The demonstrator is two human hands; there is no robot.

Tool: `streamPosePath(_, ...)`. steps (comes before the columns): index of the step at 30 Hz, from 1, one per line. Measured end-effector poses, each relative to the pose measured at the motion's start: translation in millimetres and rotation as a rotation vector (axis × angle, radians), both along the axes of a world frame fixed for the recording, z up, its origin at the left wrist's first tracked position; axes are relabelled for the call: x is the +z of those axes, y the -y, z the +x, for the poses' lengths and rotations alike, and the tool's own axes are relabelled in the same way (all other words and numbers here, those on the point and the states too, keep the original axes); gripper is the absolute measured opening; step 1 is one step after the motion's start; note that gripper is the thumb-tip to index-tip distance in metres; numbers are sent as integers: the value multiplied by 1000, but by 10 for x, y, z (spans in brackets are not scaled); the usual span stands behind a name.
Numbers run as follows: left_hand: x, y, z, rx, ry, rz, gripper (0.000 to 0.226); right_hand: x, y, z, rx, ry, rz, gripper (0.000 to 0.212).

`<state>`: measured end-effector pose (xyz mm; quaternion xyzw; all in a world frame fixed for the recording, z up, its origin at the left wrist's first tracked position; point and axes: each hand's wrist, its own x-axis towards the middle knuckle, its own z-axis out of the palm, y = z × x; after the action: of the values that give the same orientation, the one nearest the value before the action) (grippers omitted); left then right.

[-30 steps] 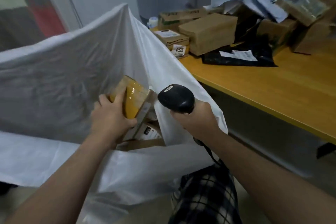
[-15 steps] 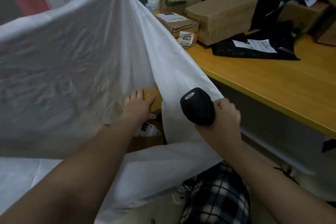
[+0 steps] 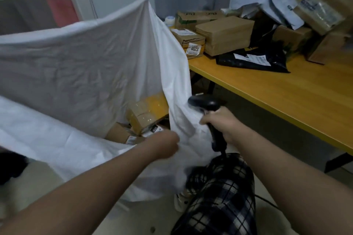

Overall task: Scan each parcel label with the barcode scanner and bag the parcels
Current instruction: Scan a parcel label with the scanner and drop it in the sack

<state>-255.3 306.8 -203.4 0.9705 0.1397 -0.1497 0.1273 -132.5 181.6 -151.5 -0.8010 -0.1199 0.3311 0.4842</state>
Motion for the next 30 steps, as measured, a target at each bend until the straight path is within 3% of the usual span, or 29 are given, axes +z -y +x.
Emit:
streamPosePath(2, 369, -169, 9, 262, 512, -81, 19, 370, -140, -40, -35, 27, 154, 18)
streamPosePath(4, 861, -273, -56, 378, 957, -129, 13, 753, -259, -76, -64, 24, 341, 16)
streamPosePath(6, 1195, -298, -156, 315, 1165, -209, 9, 1002, -302, -82, -112, 4, 484, 15)
streamPosePath(7, 1299, -284, -180, 220, 1119, -223, 10, 1048, -276, -72, -133, 11, 492, 14)
streamPosePath(11, 1311, -40, -164, -149, 539, -154, 17, 879, 0, -59, -207, 47, 342, 15)
streamPosePath(16, 1293, 153, 2, -125, 374, -335, 13, 763, 277, 43, -292, 72, 337, 14)
streamPosePath(18, 1342, 173, 93, -121, 311, -431, 25, 772, 347, 118, -266, 129, 308, 11)
streamPosePath(21, 1426, 162, 319, -86, 304, -492, 41, 789, 377, 252, -219, 220, 271, 9)
streamPosePath(26, 1476, -74, 986, -43, 480, -260, 29, 846, 287, 603, -200, 353, 293, 29)
streamPosePath(30, 1459, -309, 1600, -23, 601, -12, 46, 920, 198, 973, -265, 367, 280, 26)
